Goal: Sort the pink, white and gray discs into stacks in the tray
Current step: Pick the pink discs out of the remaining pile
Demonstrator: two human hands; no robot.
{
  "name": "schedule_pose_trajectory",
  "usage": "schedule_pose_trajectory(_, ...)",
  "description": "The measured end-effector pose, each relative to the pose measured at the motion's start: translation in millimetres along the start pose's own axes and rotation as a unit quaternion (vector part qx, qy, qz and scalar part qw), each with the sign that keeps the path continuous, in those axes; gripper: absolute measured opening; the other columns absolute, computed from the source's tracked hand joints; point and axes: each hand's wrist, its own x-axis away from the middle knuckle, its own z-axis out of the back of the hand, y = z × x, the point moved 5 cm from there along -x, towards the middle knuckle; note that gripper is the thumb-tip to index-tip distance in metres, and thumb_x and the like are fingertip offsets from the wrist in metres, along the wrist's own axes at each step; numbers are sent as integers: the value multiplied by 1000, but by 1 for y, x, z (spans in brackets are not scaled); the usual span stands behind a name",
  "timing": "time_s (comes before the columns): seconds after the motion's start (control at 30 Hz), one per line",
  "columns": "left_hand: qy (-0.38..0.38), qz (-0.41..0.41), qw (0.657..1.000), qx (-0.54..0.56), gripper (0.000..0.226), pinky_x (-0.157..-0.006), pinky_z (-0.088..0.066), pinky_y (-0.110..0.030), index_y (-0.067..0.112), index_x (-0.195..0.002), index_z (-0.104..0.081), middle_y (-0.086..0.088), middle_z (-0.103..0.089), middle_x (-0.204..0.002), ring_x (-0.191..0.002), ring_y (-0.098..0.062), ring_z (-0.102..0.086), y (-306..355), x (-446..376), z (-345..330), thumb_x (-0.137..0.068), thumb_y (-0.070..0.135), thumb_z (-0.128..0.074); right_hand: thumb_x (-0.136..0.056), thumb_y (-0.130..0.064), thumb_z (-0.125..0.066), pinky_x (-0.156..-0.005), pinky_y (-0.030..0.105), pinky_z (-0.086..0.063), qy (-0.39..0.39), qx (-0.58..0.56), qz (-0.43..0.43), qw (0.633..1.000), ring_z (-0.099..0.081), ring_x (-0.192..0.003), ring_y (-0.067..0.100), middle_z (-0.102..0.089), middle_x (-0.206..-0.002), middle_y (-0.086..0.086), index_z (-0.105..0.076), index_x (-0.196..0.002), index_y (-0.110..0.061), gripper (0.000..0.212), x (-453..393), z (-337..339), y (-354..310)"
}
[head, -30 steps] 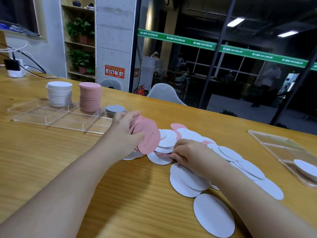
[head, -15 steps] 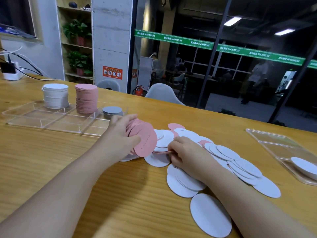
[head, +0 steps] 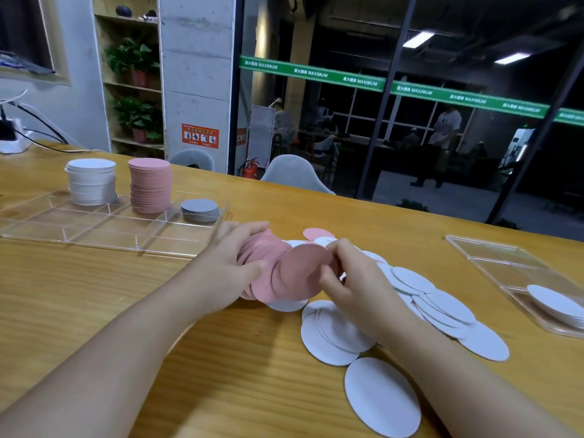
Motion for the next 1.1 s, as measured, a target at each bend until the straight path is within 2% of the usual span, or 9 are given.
schedule_pose_trajectory(0.1,-87,-5,996,-4,53,-92,-23,-6,40,-137,-31,13,-28,-131,-119,0,-33,1,3,-12,-93,19,-53,-89,-29,-48,-67,33,-44,-13,16,-21,1000,-49,-66,12,-57,-76,-2,-45,-81,-20,12,0,-11,-2)
schedule_pose_trajectory(0.23,-169,18,985,-24,56,-103,-21,-18,47,-138,-20,18,-19,-134,-127,-1,-28,-4,5,-23,-94,31,-51,-90,-28,-48,-69,34,-44,-15,34,-21,999,-52,-70,14,-58,-80,0,-46,-86,-15,13,1,-13,-10)
schedule_pose_trajectory(0.37,-157,20,986,-45,65,-100,-24,-18,48,-136,-22,18,-21,-131,-124,-1,-32,-4,5,-24,-79,39,-51,-91,-27,-47,-71,34,-43,-19,41,-5,999,-52,-75,15,-57,-84,1,-47,-88,-14,13,3,-15,-16)
schedule_pose_trajectory(0.47,-144,16,989,-24,58,-96,-25,-14,45,-135,-25,18,-21,-131,-124,0,-30,-2,5,-26,-87,26,-52,-89,-24,-48,-79,25,-41,-2,11,-19,1000,-49,-91,9,-52,-102,-9,-48,-106,-18,18,2,-14,-14)
schedule_pose_trajectory(0.63,-131,9,991,-20,73,-94,-25,-14,43,-136,-22,19,-18,-124,-120,3,-28,3,5,-38,-66,32,-37,-83,-9,-42,-78,32,-43,-153,-117,-81,978,-52,-94,19,-51,-113,6,-28,-133,-15,52,6,-36,-21)
schedule_pose_trajectory(0.7,-108,16,994,-24,77,-97,-24,-18,42,-138,-21,20,-18,-117,-116,2,-27,1,3,-40,-63,32,-34,-82,-8,-42,-73,22,-41,-172,-141,-78,972,-49,-87,8,-47,-107,-1,-23,-137,-19,60,5,-41,-21)
schedule_pose_trajectory(0.83,-89,36,994,-44,84,-95,-22,-17,36,-143,-15,18,-14,-113,-113,2,-23,-4,2,-38,-61,33,-34,-80,4,-39,-59,10,-34,-170,-174,-75,967,-41,-66,-4,-45,-86,-10,-37,-122,-22,50,4,-40,-16)
schedule_pose_trajectory(1.03,-134,17,989,-52,67,-76,-34,-4,43,-140,-11,26,-15,-131,-110,5,-35,4,8,-33,-80,35,-39,-75,-3,-36,-97,27,-40,-121,-176,-94,972,-52,-113,5,-59,-122,-4,-43,-133,-20,61,-4,-24,7)
schedule_pose_trajectory(1.1,-135,15,989,-51,62,-70,-37,-5,45,-139,-12,26,-17,-132,-102,11,-38,7,10,-31,-90,25,-42,-84,6,-32,-85,16,-44,-60,-166,-122,977,-53,-108,-3,-62,-118,-9,-48,-127,-25,55,-9,-5,20)
